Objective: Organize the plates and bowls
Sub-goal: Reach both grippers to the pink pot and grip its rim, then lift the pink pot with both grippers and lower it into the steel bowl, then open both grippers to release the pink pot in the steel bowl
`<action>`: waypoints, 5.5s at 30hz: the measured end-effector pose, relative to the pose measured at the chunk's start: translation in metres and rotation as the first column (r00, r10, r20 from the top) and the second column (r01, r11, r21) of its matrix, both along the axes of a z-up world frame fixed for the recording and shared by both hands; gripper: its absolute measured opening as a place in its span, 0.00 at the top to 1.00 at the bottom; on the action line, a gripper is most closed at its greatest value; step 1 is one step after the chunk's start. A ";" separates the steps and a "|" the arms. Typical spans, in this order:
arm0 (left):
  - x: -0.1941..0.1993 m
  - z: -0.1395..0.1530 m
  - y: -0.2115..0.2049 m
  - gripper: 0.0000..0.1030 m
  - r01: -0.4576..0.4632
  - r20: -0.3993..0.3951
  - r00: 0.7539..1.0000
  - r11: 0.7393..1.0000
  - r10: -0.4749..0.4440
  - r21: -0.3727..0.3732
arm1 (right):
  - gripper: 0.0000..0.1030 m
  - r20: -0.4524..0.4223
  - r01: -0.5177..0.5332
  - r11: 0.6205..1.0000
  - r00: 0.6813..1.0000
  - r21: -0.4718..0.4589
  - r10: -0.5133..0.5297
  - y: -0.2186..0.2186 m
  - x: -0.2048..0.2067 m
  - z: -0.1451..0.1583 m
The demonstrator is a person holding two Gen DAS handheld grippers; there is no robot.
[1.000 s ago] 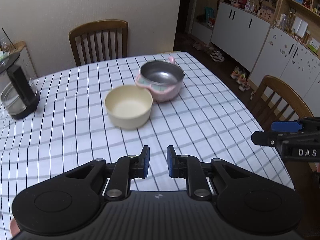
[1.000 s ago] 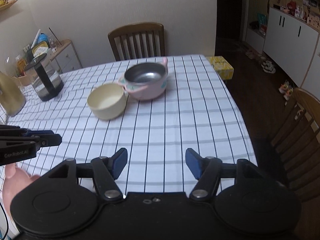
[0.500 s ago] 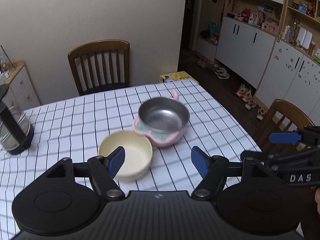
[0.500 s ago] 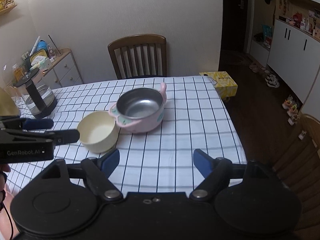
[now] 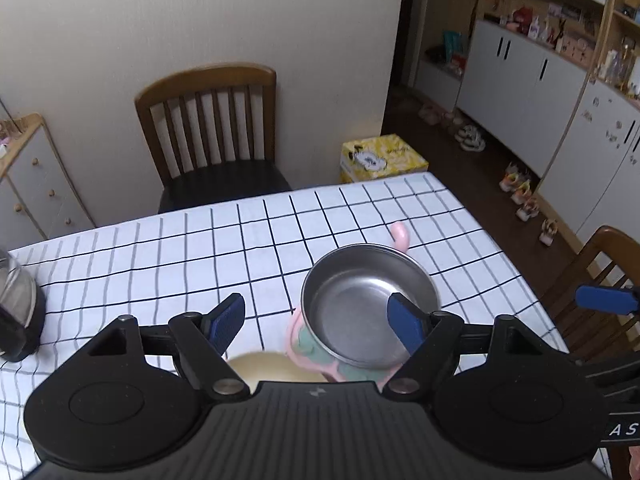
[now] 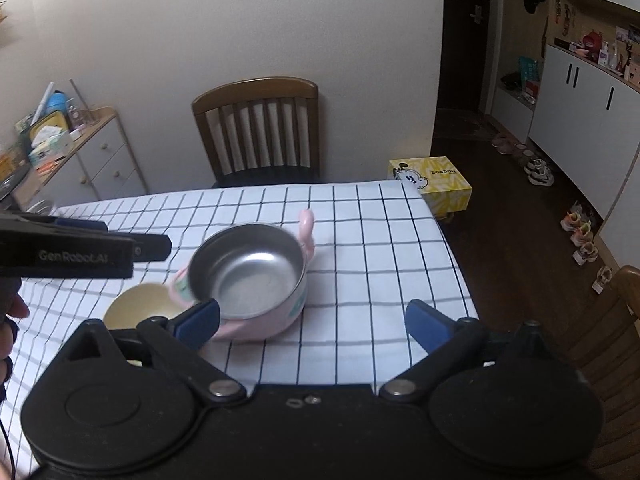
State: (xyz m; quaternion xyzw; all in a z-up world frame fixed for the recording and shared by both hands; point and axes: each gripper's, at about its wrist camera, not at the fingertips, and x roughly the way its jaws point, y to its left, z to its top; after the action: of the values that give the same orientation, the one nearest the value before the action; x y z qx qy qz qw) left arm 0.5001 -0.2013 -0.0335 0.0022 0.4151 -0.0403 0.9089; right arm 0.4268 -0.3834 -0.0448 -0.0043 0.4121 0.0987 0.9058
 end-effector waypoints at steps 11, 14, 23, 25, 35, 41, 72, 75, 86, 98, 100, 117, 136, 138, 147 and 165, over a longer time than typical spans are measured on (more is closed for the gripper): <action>0.068 -0.047 -0.002 0.24 -0.029 -0.095 0.995 0.999 0.032 0.028 | 0.08 -0.081 0.046 0.999 0.996 -0.015 -0.048 0.004 0.058 -0.047; 0.078 -0.057 -0.006 0.24 -0.032 -0.107 0.994 0.999 0.036 0.036 | 0.13 -0.116 0.060 0.998 0.992 0.002 -0.059 0.007 0.070 -0.058; 0.093 -0.080 -0.008 0.46 -0.050 -0.153 0.987 0.997 0.057 0.053 | 0.31 -0.177 0.058 0.998 0.983 0.024 -0.053 0.021 0.085 -0.078; 0.094 -0.082 -0.007 0.57 -0.057 -0.156 0.986 0.997 0.064 0.053 | 0.38 -0.185 0.061 0.998 0.981 0.026 -0.055 0.023 0.086 -0.081; 0.094 -0.082 -0.003 0.83 -0.059 -0.186 0.981 0.998 0.060 0.013 | 0.66 -0.226 0.057 0.998 0.973 0.008 -0.053 0.028 0.091 -0.084; 0.087 -0.081 -0.008 0.89 -0.059 -0.192 0.979 0.998 0.063 0.025 | 0.87 -0.224 0.026 1.000 0.974 -0.002 -0.026 0.034 0.089 -0.080; -0.080 0.014 -0.053 0.94 0.086 -0.170 0.982 0.996 -0.081 0.021 | 0.95 -0.169 0.042 0.998 0.985 -0.037 -0.048 -0.006 -0.031 0.016; -0.107 0.020 -0.053 0.94 0.096 -0.170 0.981 0.995 -0.091 0.023 | 0.95 -0.159 0.048 0.998 0.986 -0.035 -0.053 -0.005 -0.057 0.025; -0.208 0.031 -0.050 0.94 0.168 -0.194 0.968 0.985 -0.160 0.028 | 0.95 -0.171 0.073 0.997 0.982 -0.031 -0.077 0.002 -0.154 0.039; -0.290 0.005 -0.045 0.94 0.209 -0.257 0.946 0.978 -0.199 0.013 | 0.95 -0.224 0.104 0.994 0.969 -0.019 -0.105 0.007 -0.239 0.023; -0.298 -0.004 -0.044 0.94 0.208 -0.277 0.940 0.978 -0.199 0.004 | 0.95 -0.238 0.100 0.995 0.966 -0.022 -0.103 0.009 -0.250 0.017; -0.314 -0.054 -0.041 0.94 0.198 -0.361 0.916 0.980 -0.177 0.022 | 0.95 -0.346 0.091 0.995 0.933 -0.043 -0.100 0.021 -0.276 -0.034; -0.305 -0.067 -0.029 0.94 0.200 -0.367 0.911 0.980 -0.187 -0.001 | 0.87 -0.333 0.058 0.996 0.940 -0.068 -0.077 0.031 -0.268 -0.042; -0.306 -0.065 -0.027 0.94 0.200 -0.359 0.914 0.980 -0.190 -0.009 | 0.84 -0.332 0.061 0.996 0.940 -0.071 -0.081 0.031 -0.268 -0.042; -0.317 -0.047 -0.026 0.94 0.243 -0.297 0.927 0.970 -0.229 0.010 | 0.75 -0.308 0.065 0.996 0.948 -0.059 -0.080 0.035 -0.276 -0.029; -0.337 0.013 0.010 0.92 0.258 -0.120 0.959 0.966 -0.259 -0.024 | 0.50 -0.138 0.073 0.997 0.988 -0.009 -0.074 0.050 -0.301 0.036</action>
State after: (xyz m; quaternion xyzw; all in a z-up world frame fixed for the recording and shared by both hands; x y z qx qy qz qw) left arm 0.1634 -0.1914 -0.0208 0.0502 0.4658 -0.1603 0.8688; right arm 0.1258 -0.3333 -0.0085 0.0161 0.4740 0.0645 0.8780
